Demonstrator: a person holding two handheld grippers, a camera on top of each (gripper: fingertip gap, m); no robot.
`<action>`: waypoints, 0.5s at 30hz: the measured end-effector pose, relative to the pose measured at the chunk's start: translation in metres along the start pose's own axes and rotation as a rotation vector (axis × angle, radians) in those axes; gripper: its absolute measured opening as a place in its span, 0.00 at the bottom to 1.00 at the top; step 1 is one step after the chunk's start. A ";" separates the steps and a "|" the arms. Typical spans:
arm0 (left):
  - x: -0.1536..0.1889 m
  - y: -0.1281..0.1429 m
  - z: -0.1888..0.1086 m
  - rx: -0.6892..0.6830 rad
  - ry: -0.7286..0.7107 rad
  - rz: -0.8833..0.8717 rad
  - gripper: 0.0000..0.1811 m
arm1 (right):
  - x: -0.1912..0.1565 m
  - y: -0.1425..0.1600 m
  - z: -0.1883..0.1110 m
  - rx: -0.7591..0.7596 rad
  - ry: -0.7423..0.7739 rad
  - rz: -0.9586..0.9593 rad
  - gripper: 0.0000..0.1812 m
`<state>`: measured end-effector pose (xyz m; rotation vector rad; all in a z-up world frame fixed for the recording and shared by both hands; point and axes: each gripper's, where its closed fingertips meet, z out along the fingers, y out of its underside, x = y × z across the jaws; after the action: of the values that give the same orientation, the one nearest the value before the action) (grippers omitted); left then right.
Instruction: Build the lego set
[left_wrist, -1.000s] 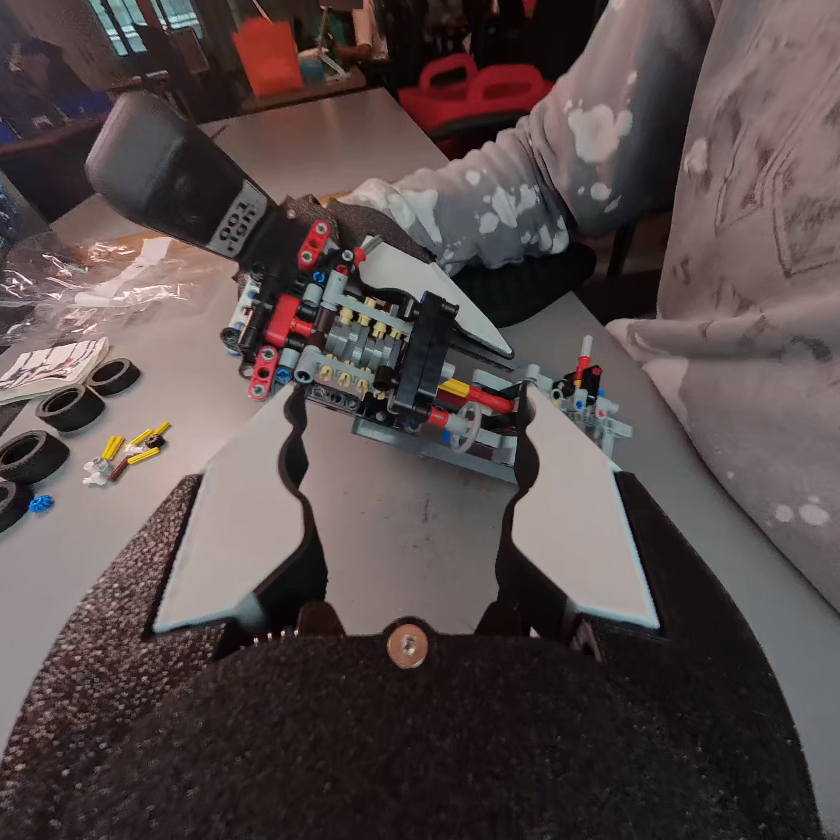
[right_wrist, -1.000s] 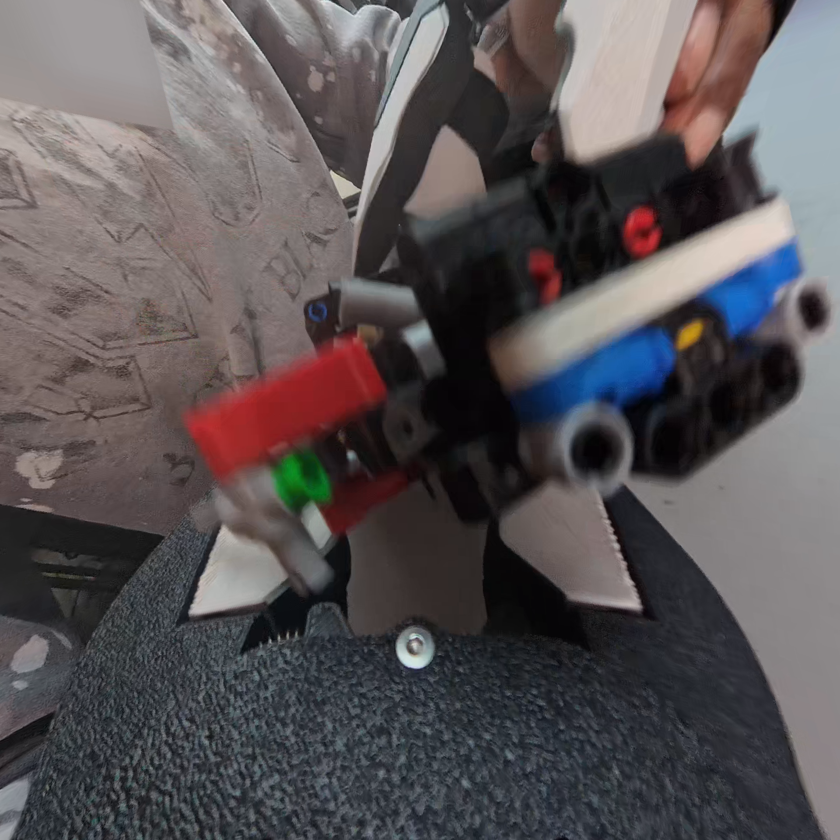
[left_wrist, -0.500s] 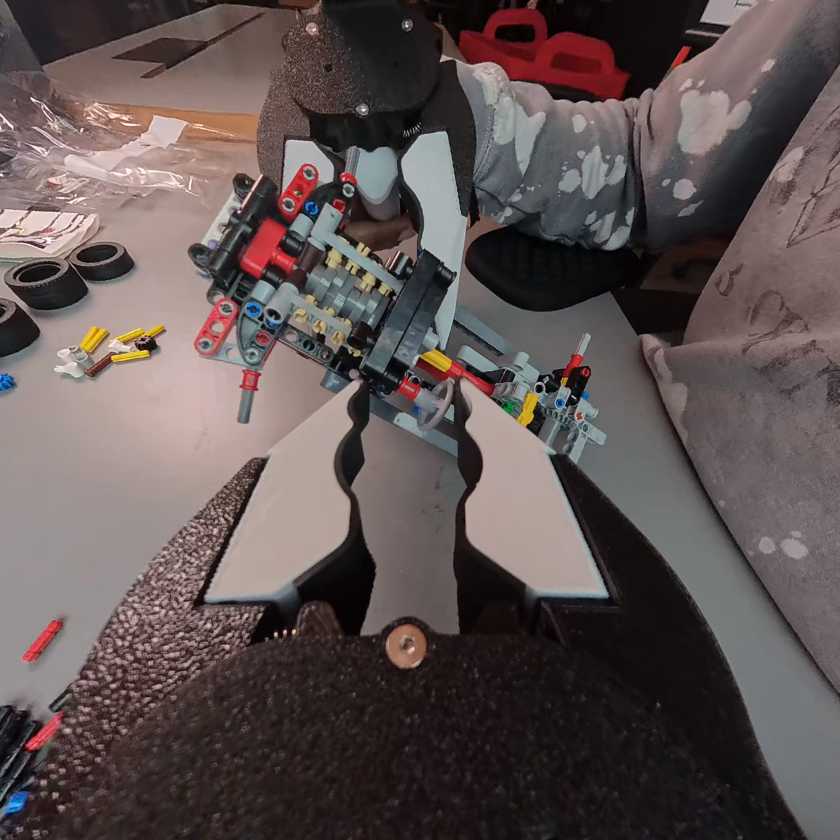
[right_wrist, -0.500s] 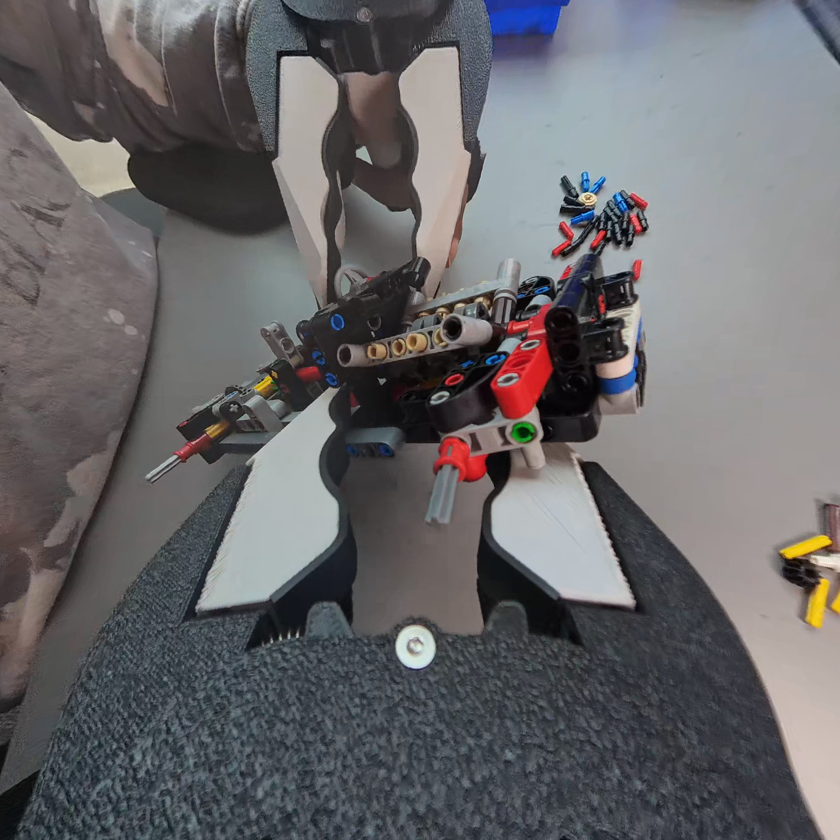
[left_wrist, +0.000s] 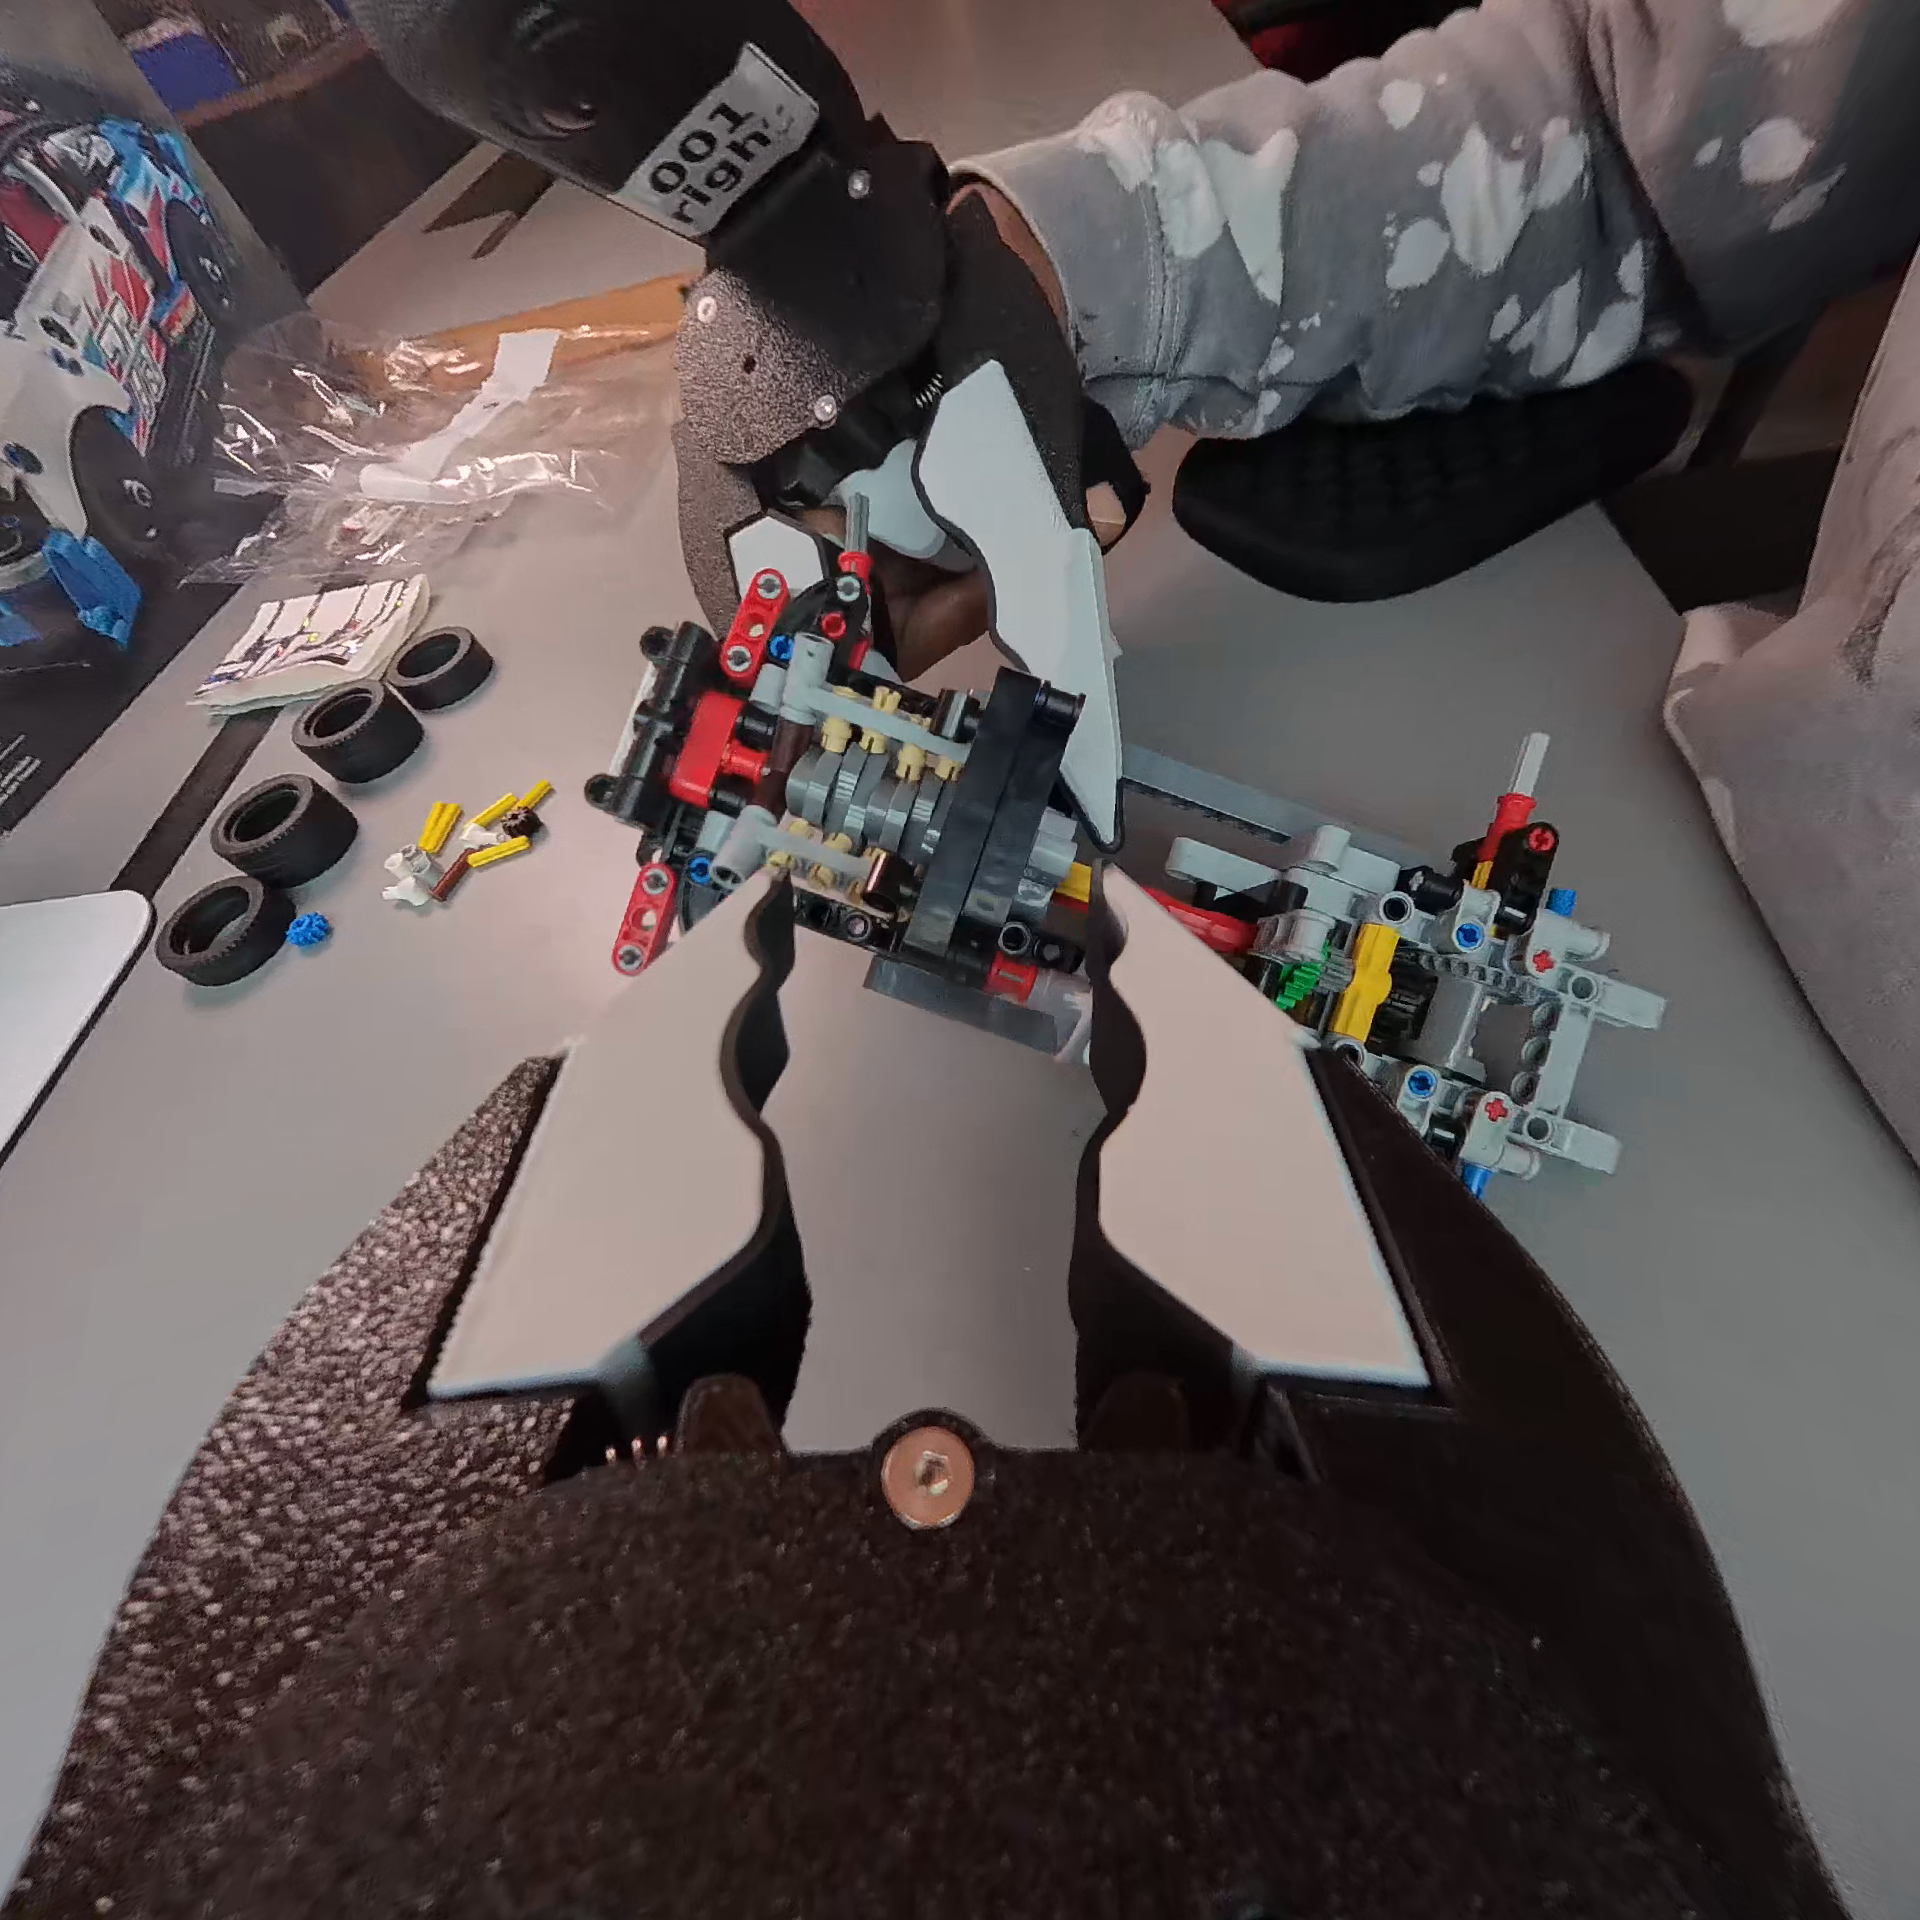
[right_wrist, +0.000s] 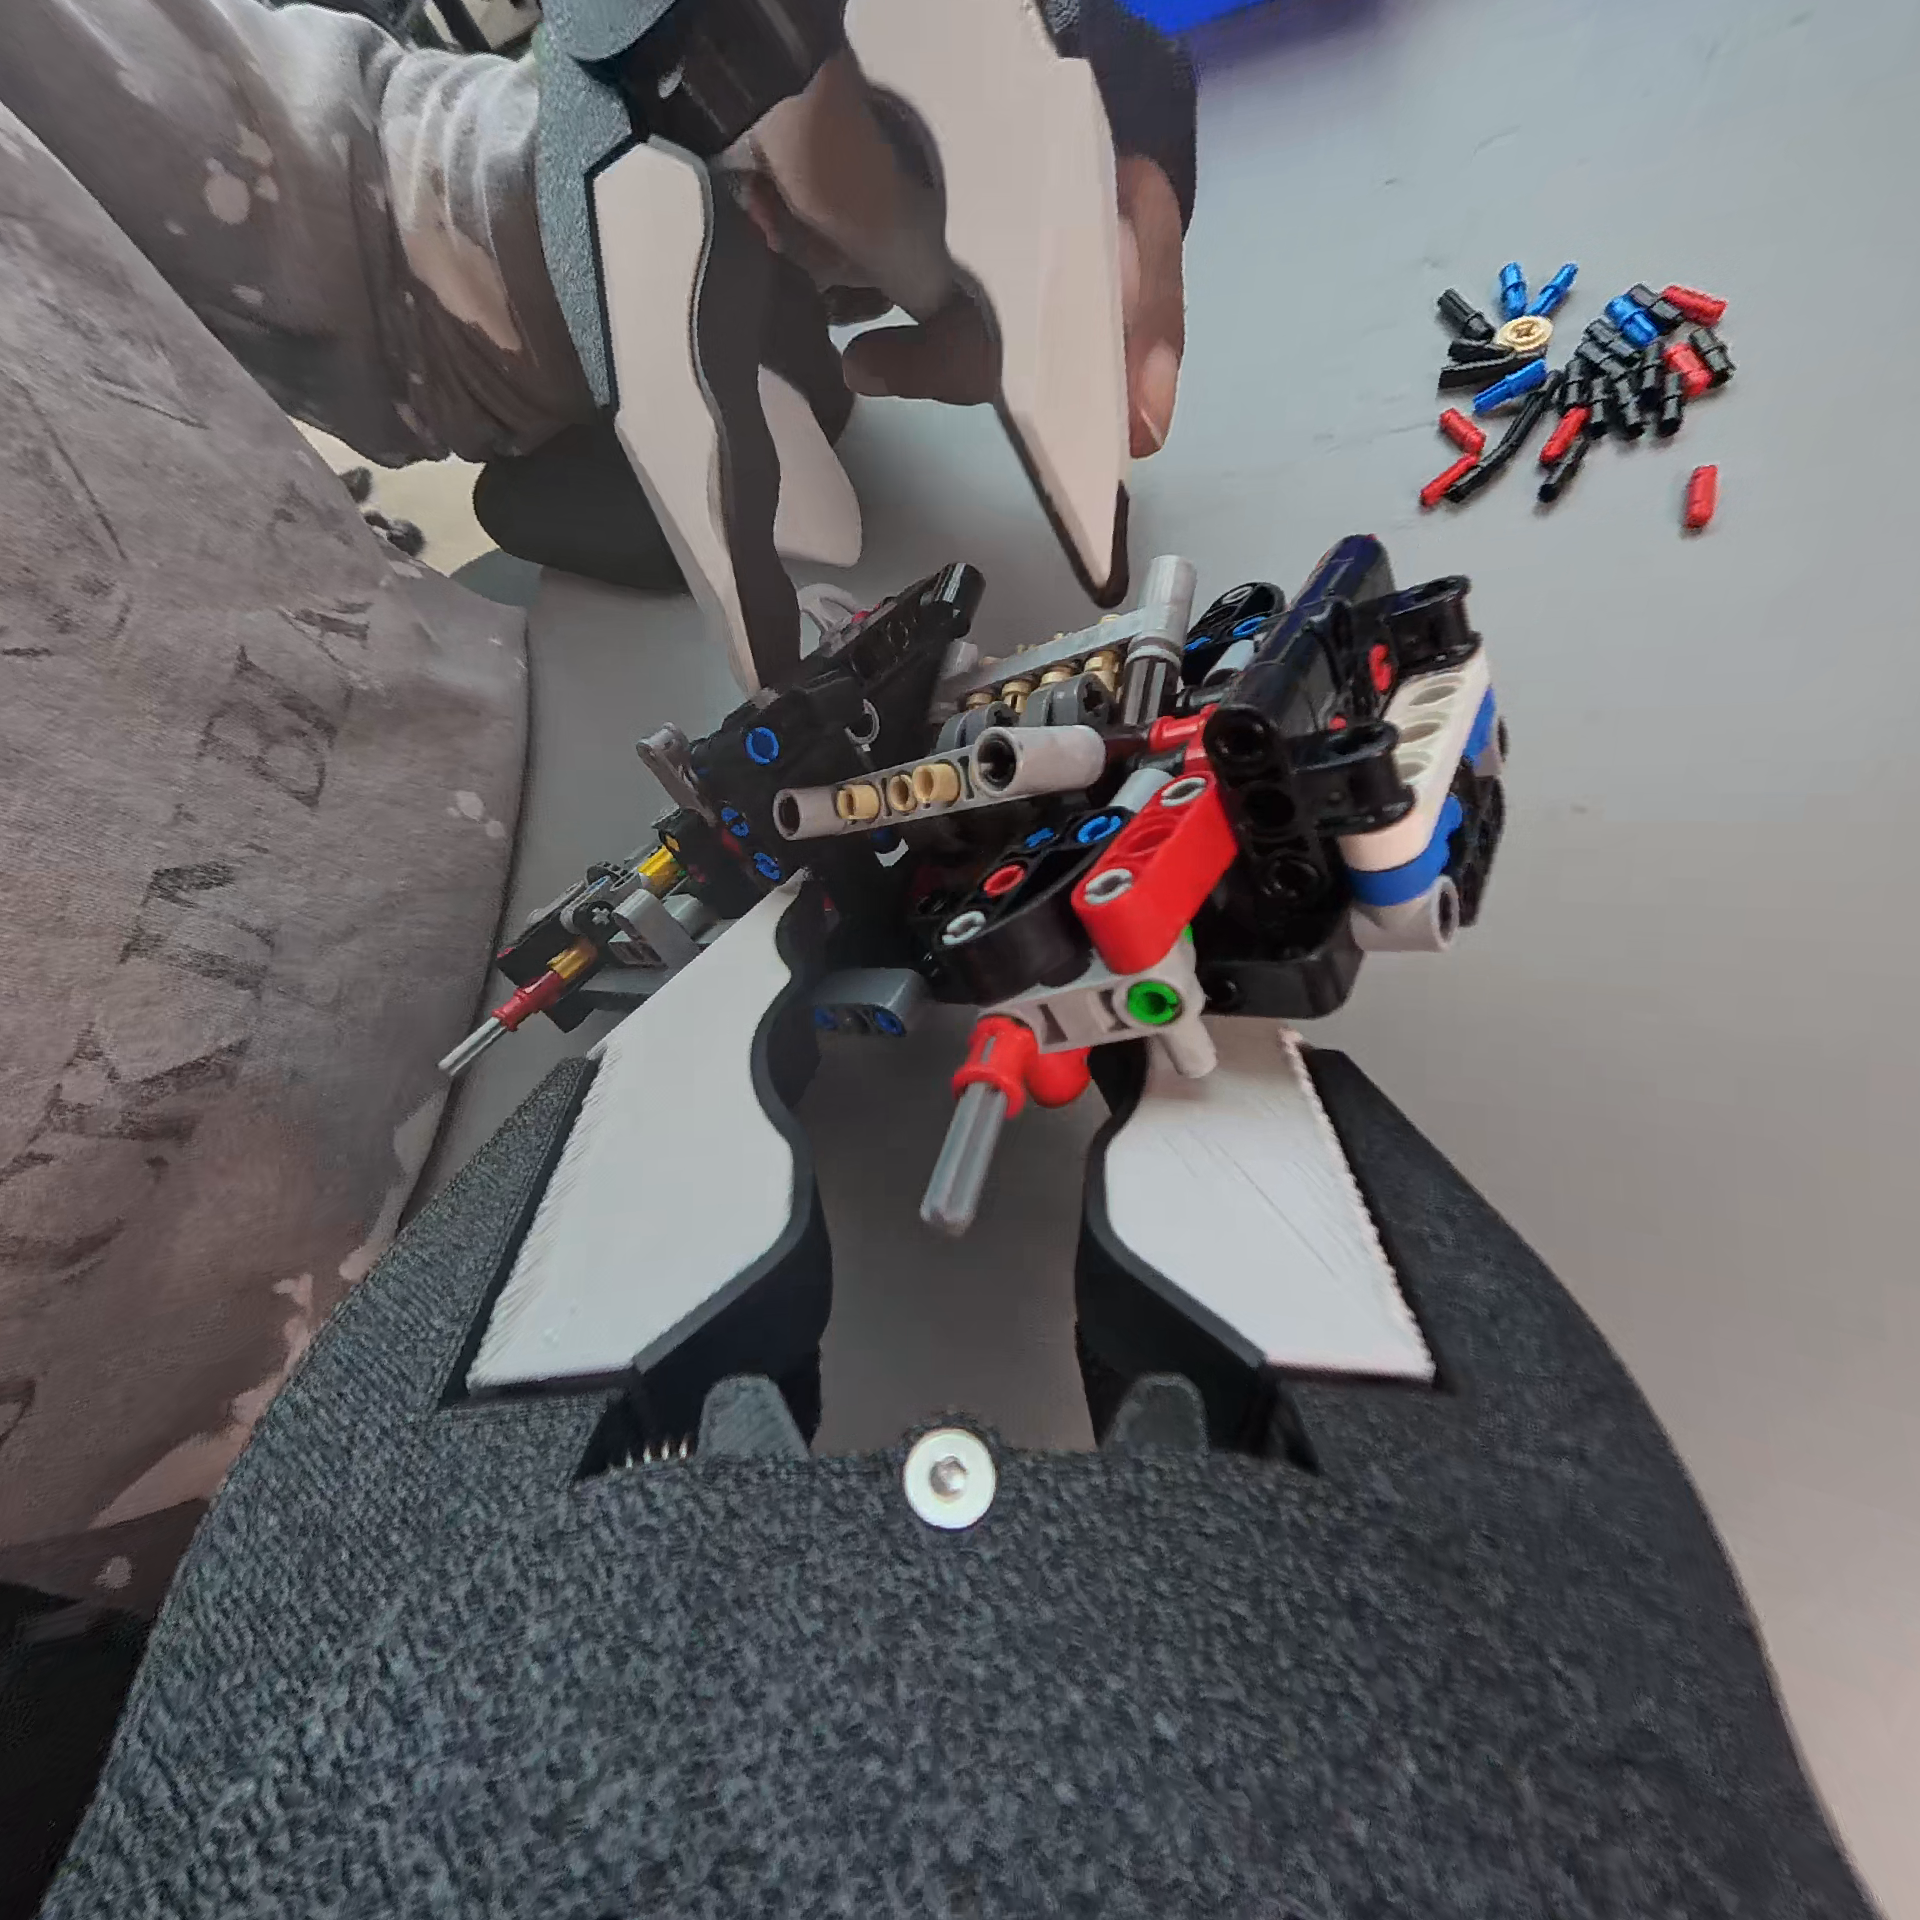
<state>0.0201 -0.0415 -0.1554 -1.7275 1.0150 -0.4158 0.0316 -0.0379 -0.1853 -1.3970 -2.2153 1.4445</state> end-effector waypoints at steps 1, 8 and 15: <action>0.001 0.003 0.002 -0.032 -0.010 0.014 0.29 | 0.000 0.000 0.003 0.002 -0.005 0.011 0.28; -0.010 0.018 0.006 -0.136 -0.078 0.014 0.22 | 0.023 0.006 0.011 -0.018 0.084 0.106 0.48; -0.036 0.023 -0.005 -0.045 -0.127 -0.125 0.22 | 0.047 -0.006 -0.030 0.087 0.207 0.077 0.47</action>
<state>-0.0141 -0.0182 -0.1677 -1.8400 0.8348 -0.3598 0.0184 0.0160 -0.1809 -1.5410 -1.9706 1.3343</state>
